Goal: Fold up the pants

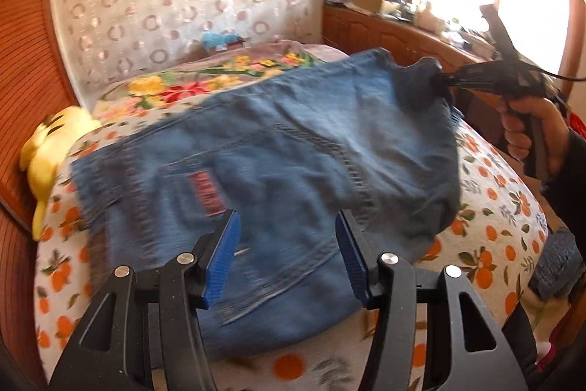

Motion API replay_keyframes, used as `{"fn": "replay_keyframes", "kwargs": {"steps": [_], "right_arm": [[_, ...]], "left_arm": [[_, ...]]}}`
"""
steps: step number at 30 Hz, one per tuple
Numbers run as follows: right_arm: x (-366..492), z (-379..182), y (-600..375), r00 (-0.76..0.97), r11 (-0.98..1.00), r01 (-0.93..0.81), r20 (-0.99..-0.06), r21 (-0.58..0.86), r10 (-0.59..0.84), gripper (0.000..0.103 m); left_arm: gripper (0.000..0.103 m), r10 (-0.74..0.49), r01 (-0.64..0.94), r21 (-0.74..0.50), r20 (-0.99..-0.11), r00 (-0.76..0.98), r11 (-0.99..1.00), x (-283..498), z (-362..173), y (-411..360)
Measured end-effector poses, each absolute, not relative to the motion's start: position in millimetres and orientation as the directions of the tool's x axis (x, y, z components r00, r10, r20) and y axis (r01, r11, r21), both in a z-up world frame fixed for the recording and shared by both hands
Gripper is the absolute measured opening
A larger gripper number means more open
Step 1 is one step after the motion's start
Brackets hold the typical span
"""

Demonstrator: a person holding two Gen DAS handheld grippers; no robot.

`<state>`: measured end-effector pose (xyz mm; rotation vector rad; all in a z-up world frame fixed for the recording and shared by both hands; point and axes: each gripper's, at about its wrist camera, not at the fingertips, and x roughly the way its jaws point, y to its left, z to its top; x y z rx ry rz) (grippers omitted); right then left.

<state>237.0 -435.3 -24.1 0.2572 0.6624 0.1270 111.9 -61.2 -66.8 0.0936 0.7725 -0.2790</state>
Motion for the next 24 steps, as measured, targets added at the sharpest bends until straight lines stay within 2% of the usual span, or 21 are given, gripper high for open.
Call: {"fn": "replay_keyframes", "kwargs": {"steps": [7,12,19,24], "right_arm": [[217,27,-319,0.775,0.922,-0.303,-0.501,0.242,0.386,0.003],[196,35,-234,0.692,0.836,-0.475,-0.472,0.273,0.547,0.003],[154,10,-136,0.525,0.705,-0.651,-0.503,0.282,0.687,0.002],[140,-32,-106,0.466,0.698,-0.674,-0.595,0.24,0.655,0.003]], "left_arm": [[0.055,-0.155,0.168,-0.047,-0.675,0.721,0.985,104,-56,-5],[0.055,-0.1,0.074,-0.067,-0.66,0.744,0.995,100,-47,37],[0.055,-0.035,-0.02,-0.077,-0.648,0.761,0.997,91,-43,80],[0.055,-0.016,-0.052,-0.085,-0.654,0.756,0.995,94,-49,96]]}}
